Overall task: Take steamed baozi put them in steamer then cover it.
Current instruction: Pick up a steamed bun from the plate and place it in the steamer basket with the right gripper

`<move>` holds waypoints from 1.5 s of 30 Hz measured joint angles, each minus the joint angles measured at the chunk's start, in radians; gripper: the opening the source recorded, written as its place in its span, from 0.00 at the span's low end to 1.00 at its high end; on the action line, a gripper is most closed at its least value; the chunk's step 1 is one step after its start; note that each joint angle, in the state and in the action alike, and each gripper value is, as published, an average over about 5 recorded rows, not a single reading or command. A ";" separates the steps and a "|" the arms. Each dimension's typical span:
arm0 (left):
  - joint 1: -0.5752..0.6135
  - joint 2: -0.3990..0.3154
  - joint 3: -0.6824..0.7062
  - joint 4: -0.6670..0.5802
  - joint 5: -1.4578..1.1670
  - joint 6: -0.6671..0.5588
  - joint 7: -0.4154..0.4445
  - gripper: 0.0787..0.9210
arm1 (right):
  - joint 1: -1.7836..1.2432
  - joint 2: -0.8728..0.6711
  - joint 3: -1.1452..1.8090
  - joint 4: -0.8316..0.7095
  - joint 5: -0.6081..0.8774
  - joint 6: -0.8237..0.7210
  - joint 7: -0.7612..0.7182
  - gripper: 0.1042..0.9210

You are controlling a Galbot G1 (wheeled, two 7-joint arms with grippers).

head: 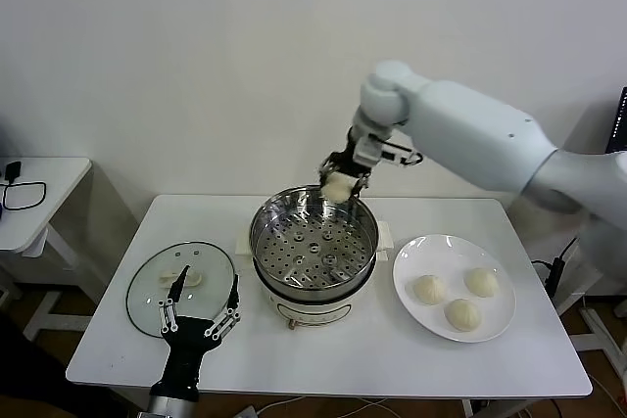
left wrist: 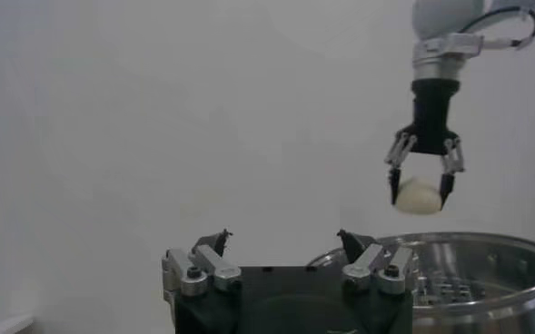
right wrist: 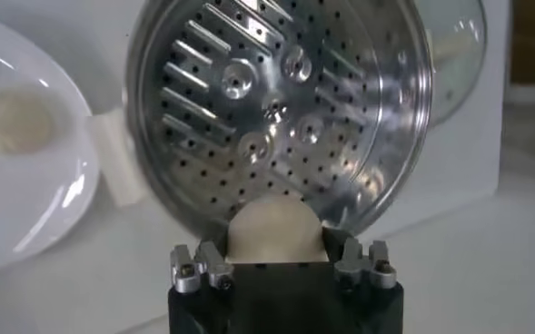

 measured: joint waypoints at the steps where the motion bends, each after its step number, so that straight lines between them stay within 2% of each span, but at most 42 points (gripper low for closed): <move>1: 0.001 0.000 -0.001 -0.001 0.000 0.000 0.000 0.88 | -0.009 0.010 0.002 -0.007 -0.014 0.007 0.001 0.73; 19: -0.006 0.001 -0.006 -0.002 -0.006 0.000 -0.005 0.88 | -0.133 0.144 0.057 -0.151 -0.208 0.070 0.048 0.74; 31: -0.008 0.000 -0.007 0.002 -0.007 -0.002 -0.006 0.88 | -0.151 0.177 0.067 -0.194 -0.240 0.080 0.063 0.88; 38: -0.008 0.001 -0.009 0.001 -0.007 0.000 -0.007 0.88 | -0.111 0.131 0.047 -0.135 -0.155 0.032 0.023 0.88; 45: -0.015 0.006 -0.002 -0.002 -0.007 0.005 -0.007 0.88 | 0.004 0.003 -0.033 -0.051 0.094 -0.149 -0.029 0.88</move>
